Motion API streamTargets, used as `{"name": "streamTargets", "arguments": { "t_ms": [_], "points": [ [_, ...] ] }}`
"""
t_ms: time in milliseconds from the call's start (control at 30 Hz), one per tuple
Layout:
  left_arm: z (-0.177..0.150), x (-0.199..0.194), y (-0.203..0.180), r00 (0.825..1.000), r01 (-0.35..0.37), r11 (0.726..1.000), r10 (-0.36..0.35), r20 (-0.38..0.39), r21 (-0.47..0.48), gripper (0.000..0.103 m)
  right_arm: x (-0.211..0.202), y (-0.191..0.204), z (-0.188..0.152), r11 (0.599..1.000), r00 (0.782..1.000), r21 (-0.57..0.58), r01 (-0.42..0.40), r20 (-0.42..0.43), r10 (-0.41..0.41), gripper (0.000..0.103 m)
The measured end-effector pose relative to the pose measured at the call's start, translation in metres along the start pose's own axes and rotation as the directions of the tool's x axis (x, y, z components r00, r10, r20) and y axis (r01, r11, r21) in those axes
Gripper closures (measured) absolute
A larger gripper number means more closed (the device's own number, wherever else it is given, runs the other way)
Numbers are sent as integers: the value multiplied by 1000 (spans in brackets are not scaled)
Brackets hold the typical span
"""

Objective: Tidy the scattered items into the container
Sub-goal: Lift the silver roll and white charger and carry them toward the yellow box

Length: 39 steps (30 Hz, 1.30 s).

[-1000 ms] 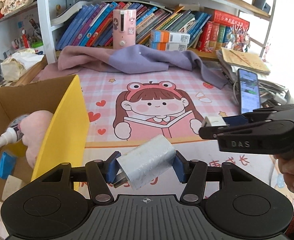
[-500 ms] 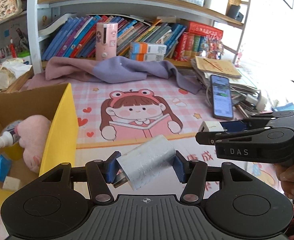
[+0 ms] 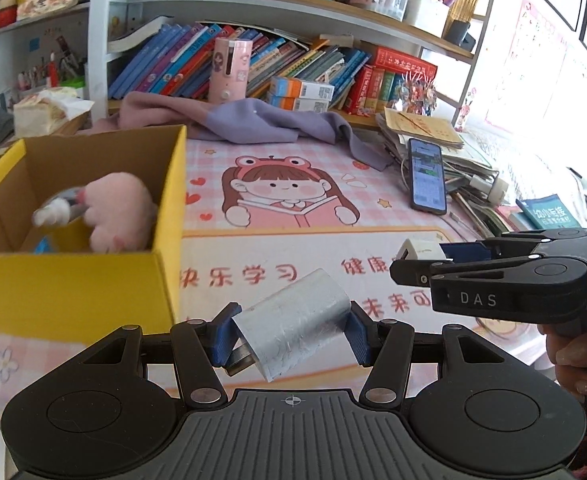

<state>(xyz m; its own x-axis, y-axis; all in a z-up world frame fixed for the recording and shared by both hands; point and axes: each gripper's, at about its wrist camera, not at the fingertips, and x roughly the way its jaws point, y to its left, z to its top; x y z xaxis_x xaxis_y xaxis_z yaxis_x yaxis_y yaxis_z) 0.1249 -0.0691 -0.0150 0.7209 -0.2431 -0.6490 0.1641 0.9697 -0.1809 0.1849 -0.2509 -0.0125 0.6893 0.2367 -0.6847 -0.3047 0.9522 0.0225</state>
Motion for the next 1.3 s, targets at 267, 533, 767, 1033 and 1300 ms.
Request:
{"name": "streamTargets", "arguments": {
  "t_ms": [267,533,767,1033,1300],
  "points": [
    [-21,-35,15,1000,-6,1000,6,22,-14,49,-30,35,-22,1000,1000,5,-6,22,6,61],
    [-42,-65,25,999,-5,1000,6,32,-26,49,-53,63,-39,1000,999,-6,-11,32,12,61],
    [-56,-84,38,999,-13,997,16,48,-72,49,-63,88,-45,998,999,-54,-29,27,31,61],
    [-64,-104,58,995,-66,990,75,72,-124,49,-65,118,-43,987,995,-130,-98,20,101,61],
    [-74,-121,77,988,-120,979,135,81,-167,49,-61,144,-39,973,987,-172,-156,14,161,61]
  ]
}}
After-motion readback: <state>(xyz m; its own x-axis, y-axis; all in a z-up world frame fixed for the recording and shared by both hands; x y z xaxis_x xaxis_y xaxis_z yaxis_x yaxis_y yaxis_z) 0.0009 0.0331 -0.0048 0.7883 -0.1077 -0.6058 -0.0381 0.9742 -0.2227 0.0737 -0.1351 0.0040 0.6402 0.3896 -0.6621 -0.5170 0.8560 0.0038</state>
